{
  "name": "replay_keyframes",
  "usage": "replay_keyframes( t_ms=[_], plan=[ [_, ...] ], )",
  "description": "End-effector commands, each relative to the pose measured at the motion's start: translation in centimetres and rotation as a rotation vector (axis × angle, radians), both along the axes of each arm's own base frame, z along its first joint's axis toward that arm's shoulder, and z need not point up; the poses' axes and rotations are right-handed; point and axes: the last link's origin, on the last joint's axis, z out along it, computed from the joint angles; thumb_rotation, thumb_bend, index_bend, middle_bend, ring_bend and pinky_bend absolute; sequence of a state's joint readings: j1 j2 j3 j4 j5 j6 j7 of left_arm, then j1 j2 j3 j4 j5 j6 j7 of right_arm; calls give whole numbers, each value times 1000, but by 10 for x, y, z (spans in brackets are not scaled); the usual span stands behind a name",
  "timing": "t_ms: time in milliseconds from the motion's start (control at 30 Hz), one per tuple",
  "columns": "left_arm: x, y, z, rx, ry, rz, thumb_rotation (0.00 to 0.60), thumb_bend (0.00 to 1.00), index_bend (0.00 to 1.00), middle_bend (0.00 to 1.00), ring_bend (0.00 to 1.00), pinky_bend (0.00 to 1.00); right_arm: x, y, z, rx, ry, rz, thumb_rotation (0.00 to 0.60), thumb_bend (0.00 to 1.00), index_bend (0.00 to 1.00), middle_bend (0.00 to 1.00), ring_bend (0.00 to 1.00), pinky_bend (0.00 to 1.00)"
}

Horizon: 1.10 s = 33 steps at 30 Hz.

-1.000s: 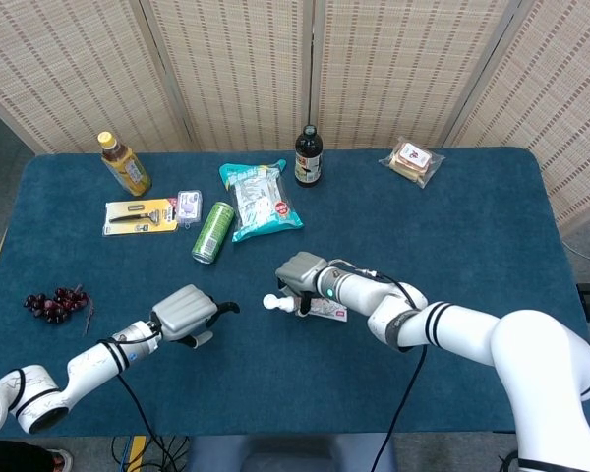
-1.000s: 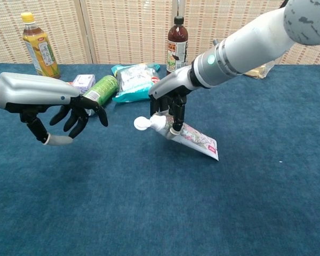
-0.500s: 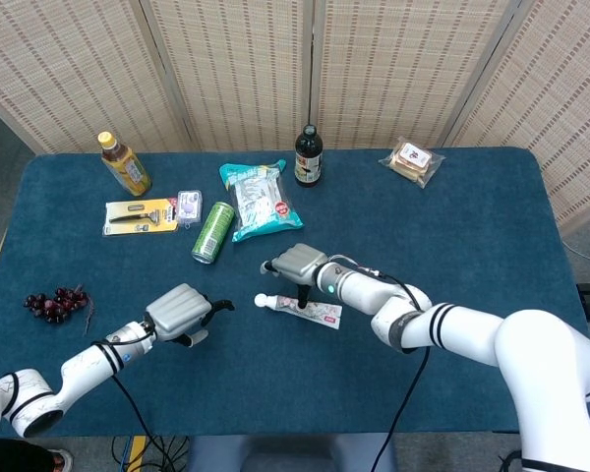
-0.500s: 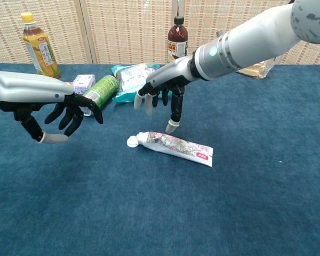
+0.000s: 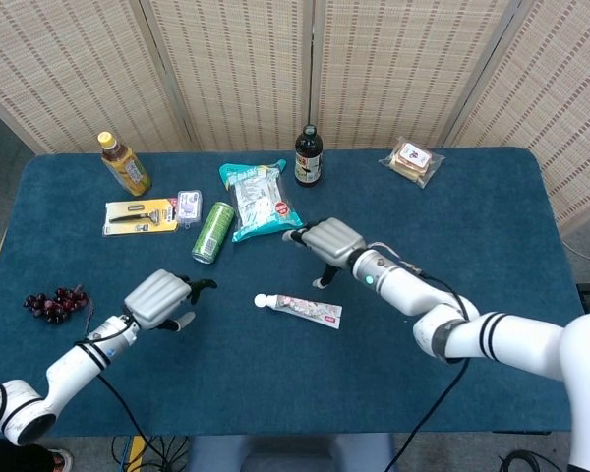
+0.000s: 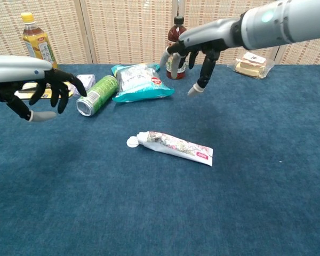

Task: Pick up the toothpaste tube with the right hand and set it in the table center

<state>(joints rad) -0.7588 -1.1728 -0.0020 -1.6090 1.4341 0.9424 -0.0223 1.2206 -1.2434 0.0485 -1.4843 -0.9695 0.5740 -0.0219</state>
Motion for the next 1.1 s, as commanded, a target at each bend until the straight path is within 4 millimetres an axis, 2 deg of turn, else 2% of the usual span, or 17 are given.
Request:
replay_keyframes(
  t_ms=[33, 100, 267, 400, 633, 767, 933, 1100],
  plan=[
    [-21, 4, 20, 144, -21, 84, 600, 362, 217, 415, 361, 559, -48, 19, 48, -177, -1, -101, 600, 284, 135, 294, 183, 215],
    [-33, 3, 30, 201, -27, 132, 600, 362, 218, 397, 348, 544, -64, 30, 62, -245, 7, -130, 600, 332, 135, 308, 201, 228],
    [-61, -8, 52, 329, -17, 229, 600, 362, 217, 372, 335, 511, -103, 56, 88, -372, 36, -200, 600, 339, 135, 321, 215, 242],
    [-86, -29, 65, 422, 5, 321, 600, 362, 212, 355, 323, 486, -140, 82, 102, -481, 62, -256, 600, 340, 135, 321, 214, 255],
    [-116, -72, 79, 519, 46, 447, 600, 361, 209, 342, 313, 462, -186, 130, 119, -615, 37, -348, 600, 337, 146, 321, 214, 267],
    [-123, -95, 81, 560, 39, 472, 600, 362, 209, 337, 312, 458, -203, 162, 127, -686, 39, -371, 600, 335, 166, 326, 214, 267],
    [-122, -122, 78, 591, 24, 483, 600, 361, 209, 337, 312, 457, -214, 203, 124, -714, 60, -426, 600, 334, 186, 334, 217, 267],
    [-117, -141, 73, 597, 21, 473, 600, 361, 207, 334, 312, 450, -215, 225, 120, -724, 55, -450, 600, 333, 200, 347, 223, 267]
  ],
)
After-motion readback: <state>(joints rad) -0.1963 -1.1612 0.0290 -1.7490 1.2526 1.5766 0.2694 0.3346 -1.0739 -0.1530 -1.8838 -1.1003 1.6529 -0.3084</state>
